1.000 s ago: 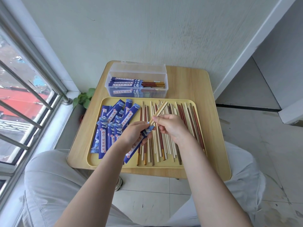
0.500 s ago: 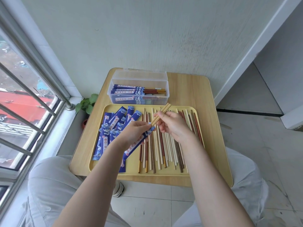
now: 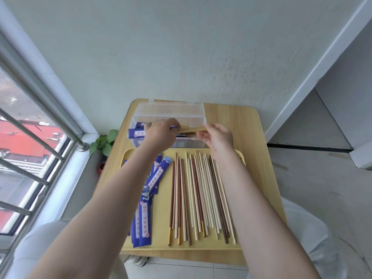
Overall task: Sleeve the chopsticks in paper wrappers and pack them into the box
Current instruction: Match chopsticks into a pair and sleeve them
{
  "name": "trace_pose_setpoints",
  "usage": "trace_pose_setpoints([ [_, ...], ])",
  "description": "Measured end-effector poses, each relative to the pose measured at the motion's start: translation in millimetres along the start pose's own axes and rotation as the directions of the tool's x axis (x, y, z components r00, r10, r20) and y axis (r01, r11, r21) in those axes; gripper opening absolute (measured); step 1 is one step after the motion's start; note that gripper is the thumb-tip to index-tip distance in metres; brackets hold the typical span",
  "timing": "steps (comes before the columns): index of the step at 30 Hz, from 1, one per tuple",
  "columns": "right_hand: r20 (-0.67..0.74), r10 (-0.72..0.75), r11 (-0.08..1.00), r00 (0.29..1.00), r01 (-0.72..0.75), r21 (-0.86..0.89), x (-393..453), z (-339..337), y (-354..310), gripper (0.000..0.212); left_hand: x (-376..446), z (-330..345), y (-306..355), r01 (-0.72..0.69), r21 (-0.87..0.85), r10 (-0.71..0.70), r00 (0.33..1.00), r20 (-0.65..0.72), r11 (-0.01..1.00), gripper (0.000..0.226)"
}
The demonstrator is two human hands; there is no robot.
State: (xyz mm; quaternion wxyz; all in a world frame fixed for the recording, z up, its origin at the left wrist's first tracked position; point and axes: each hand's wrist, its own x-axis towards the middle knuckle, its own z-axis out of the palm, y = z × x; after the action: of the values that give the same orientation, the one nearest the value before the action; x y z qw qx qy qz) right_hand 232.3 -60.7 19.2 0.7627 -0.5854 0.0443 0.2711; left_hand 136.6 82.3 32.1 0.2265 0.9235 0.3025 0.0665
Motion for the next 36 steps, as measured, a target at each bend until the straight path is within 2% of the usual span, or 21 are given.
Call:
trace_pose_setpoints([
  [4,-0.041,-0.076,0.975,0.996,0.066,-0.211,22,8,3,0.006,26,10,-7,-0.01,0.097,0.014,0.999,-0.041,0.995,0.03],
  [9,-0.096,-0.095,0.959,0.991,0.065,-0.276,40,17,9,0.004,42,19,-20,-0.025,0.147,0.035,0.997,-0.066,0.989,0.027],
  [12,-0.134,-0.104,0.948,0.986,0.057,-0.314,45,23,12,0.004,38,25,-27,0.057,0.098,-0.047,0.994,-0.101,0.994,0.031],
  [16,-0.124,-0.143,0.905,0.982,0.079,-0.418,49,30,11,0.009,32,30,-33,0.094,0.091,-0.089,0.994,-0.057,0.991,0.039],
  [17,-0.107,-0.18,0.857,0.978,0.102,-0.505,51,30,12,0.017,32,31,-34,0.091,0.099,-0.088,0.995,-0.043,0.991,0.04],
  [19,-0.047,-0.308,0.692,0.95,0.19,-0.697,50,28,12,0.028,31,32,-36,0.095,0.131,-0.094,0.995,-0.016,0.987,0.041],
  [20,0.007,-0.383,0.578,0.924,0.245,-0.778,47,27,11,0.03,30,33,-37,0.102,0.145,-0.102,0.995,-0.006,0.984,0.041],
  [22,0.18,-0.491,0.272,0.852,0.346,-0.898,41,24,10,0.031,28,35,-38,0.108,0.159,-0.109,0.994,0.0,0.981,0.04],
  [24,0.392,-0.43,-0.015,0.813,0.428,-0.904,39,23,12,0.032,28,38,-40,0.1,0.182,-0.102,0.995,0.002,0.978,0.041],
  [25,0.452,-0.34,-0.105,0.825,0.444,-0.89,40,23,15,0.033,29,39,-41,0.091,0.199,-0.095,0.995,0.011,0.976,0.042],
  [27,0.451,-0.114,-0.202,0.885,0.424,-0.883,41,25,20,0.041,30,40,-43,0.072,0.219,-0.081,0.996,0.036,0.973,0.043],
  [28,0.421,-0.035,-0.22,0.907,0.403,-0.888,41,27,22,0.046,30,40,-44,0.059,0.234,-0.073,0.996,0.05,0.97,0.043],
  [30,0.419,-0.04,-0.216,0.907,0.401,-0.89,39,28,21,0.048,29,38,-44,0.046,0.237,-0.064,0.996,0.067,0.97,0.043],
  [33,0.511,-0.241,-0.178,0.825,0.48,-0.859,28,30,16,0.037,21,31,-40,0.042,0.102,-0.034,0.997,-0.074,0.994,0.038],
  [35,0.55,-0.345,-0.103,0.761,0.552,-0.828,15,31,17,0.03,4,24,-35,0.06,0.014,-0.055,0.978,-0.203,0.998,0.029],
  [36,0.548,-0.359,-0.042,0.756,0.573,-0.818,9,32,21,0.028,-3,21,-32,0.101,0.012,-0.096,0.974,-0.205,0.995,0.026],
])
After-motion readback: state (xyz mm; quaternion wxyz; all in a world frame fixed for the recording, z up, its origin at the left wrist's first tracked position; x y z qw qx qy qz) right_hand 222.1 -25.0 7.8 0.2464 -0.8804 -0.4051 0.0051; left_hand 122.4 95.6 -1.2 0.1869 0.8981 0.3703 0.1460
